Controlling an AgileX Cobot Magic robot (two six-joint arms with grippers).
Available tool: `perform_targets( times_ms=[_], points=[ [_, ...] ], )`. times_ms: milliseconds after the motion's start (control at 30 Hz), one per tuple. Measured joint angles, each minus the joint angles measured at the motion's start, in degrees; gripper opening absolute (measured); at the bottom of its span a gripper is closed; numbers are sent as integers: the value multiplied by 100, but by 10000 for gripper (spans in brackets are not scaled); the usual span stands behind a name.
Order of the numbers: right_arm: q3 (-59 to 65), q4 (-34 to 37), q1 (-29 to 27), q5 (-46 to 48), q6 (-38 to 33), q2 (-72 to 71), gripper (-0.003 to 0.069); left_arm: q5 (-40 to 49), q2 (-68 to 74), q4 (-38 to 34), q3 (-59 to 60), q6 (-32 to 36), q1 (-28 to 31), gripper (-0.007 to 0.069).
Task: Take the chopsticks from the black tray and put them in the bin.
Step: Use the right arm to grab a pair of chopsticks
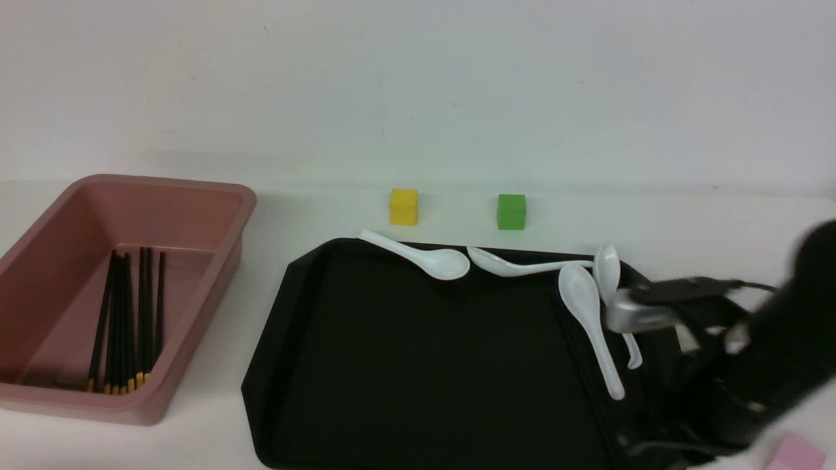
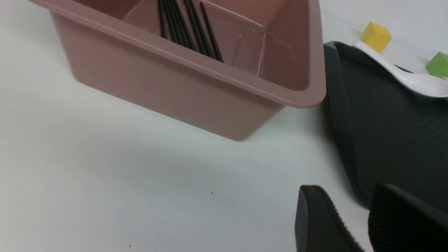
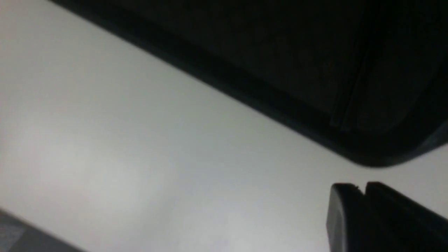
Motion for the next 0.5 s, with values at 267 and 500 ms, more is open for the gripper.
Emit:
perform_targets(
  times_ms=[267,500],
  points=[
    [-842,-816,361,-179,1289,1258,293,0,0,0,0,0,0,239],
    [-922,-1072,361,-238,1418,1745,351,0,0,0,0,0,0,239]
  ],
)
